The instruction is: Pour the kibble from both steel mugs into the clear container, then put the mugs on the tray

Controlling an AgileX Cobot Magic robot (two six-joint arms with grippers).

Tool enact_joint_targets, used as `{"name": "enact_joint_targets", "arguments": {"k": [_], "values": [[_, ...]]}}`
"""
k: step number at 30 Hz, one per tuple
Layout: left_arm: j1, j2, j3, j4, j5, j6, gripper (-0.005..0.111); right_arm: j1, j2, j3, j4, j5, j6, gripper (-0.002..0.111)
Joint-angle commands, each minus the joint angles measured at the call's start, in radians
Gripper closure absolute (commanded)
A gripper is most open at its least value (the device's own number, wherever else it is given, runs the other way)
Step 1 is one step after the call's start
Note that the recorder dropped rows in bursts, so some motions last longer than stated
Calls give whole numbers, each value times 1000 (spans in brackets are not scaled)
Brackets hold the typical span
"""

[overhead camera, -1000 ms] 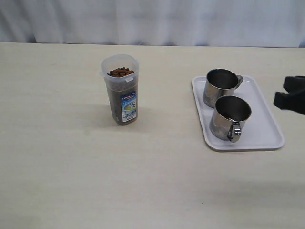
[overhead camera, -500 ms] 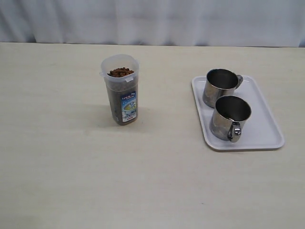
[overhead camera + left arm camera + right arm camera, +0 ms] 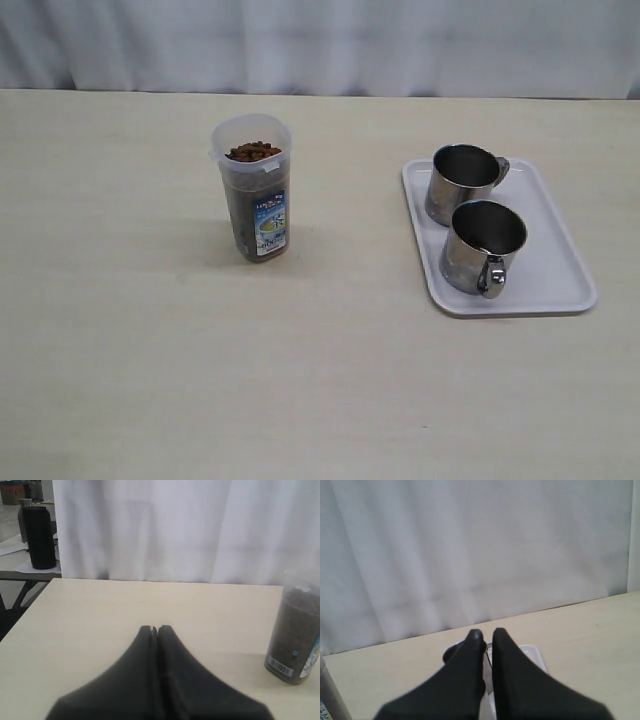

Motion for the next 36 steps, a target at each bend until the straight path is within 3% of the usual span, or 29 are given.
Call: {"name": "enact_joint_targets", "arguments": {"k": [1,14,16,18,23,36], "values": [[1,-2,3,4,-8,0,107,1,-4,4,5,8,2,103],[1,-2,3,4,-8,0,107,1,-4,4,20,6,-14,103],[1,-2,3,4,-8,0,107,1,-4,4,49,28,-196,103],[1,-2,3,4,-8,0,107,1,-4,4,285,69,-520,103],[1,-2,3,4,-8,0,107,-1,-4,4,563,72,-898,103],[1,-2,3,4,-8,0,107,-59,-4,4,584,72,-923,103]]}}
